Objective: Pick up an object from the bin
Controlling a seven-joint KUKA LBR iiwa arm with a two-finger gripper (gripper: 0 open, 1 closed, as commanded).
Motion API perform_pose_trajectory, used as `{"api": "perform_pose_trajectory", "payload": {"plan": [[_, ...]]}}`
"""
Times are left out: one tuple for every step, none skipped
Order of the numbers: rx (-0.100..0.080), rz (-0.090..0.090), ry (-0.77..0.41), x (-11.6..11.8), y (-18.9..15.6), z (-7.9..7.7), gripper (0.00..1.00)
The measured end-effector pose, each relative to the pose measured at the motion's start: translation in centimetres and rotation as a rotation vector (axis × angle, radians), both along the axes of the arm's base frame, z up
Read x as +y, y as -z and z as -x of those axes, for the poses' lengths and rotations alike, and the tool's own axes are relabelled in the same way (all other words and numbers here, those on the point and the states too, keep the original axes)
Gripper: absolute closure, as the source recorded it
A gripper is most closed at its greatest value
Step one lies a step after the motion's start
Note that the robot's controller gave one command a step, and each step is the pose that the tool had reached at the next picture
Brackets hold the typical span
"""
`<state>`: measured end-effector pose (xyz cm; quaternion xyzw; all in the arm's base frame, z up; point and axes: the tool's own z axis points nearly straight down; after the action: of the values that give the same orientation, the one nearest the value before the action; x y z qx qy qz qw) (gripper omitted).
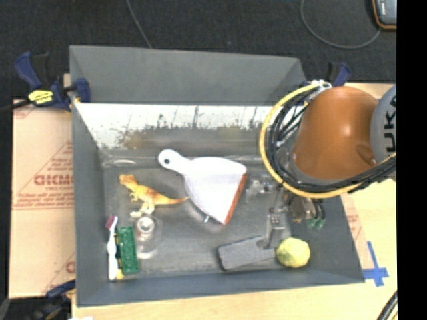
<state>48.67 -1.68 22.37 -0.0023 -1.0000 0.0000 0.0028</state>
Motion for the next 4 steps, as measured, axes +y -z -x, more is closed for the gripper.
{"api": "perform_pose_trajectory", "payload": {"plan": [[-0.009, 0.001, -0.001, 0.0, -0.4, -0.2, 0.00], [-0.010, 0.001, -0.305, 0.5, 9.0, 0.6, 0.00], [-0.013, 0.001, -0.442, 0.8, 9.3, 1.0, 0.00], [-0.011, 0.000, -0.413, 0.6, 7.9, 1.2, 0.00]]}}
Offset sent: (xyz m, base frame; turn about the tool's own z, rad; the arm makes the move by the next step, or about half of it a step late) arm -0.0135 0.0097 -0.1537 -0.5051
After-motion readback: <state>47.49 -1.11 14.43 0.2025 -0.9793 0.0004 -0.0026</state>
